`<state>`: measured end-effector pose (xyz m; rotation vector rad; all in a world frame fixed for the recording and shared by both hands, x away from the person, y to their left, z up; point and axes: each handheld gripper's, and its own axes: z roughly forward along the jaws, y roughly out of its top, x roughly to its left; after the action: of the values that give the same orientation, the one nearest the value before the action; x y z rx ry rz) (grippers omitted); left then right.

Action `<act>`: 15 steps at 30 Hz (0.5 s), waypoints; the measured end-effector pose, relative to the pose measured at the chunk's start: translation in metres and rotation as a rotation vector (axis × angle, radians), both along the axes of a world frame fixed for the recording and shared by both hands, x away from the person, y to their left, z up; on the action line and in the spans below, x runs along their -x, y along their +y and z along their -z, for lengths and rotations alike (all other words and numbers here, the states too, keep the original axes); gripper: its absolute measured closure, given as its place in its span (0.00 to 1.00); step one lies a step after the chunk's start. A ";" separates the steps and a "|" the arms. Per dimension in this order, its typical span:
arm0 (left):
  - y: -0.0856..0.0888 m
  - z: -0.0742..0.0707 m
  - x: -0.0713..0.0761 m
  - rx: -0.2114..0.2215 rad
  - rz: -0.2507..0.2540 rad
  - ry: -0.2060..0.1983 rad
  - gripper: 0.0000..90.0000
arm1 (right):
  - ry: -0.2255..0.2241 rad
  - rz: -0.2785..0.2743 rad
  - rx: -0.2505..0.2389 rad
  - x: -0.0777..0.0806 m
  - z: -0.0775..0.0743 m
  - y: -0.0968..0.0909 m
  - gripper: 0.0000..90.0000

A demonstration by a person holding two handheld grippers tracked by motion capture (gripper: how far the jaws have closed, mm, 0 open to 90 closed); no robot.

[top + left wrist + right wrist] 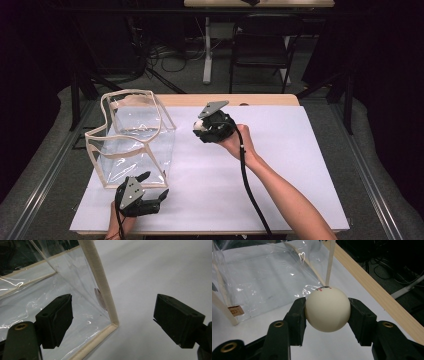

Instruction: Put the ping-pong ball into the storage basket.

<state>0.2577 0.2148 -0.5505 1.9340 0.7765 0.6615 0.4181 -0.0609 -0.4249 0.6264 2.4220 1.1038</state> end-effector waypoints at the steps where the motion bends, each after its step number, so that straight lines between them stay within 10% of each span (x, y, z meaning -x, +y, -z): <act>1: 0.000 0.000 0.000 0.000 0.000 0.000 0.18 | -0.001 -0.001 0.002 0.000 0.000 0.000 0.57; 15: 0.000 0.000 0.000 -0.001 0.001 0.000 0.18 | -0.013 -0.007 0.014 -0.003 -0.011 0.007 0.56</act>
<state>0.2578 0.2148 -0.5505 1.9348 0.7759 0.6613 0.4211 -0.0540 -0.4143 0.6043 2.4205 1.0890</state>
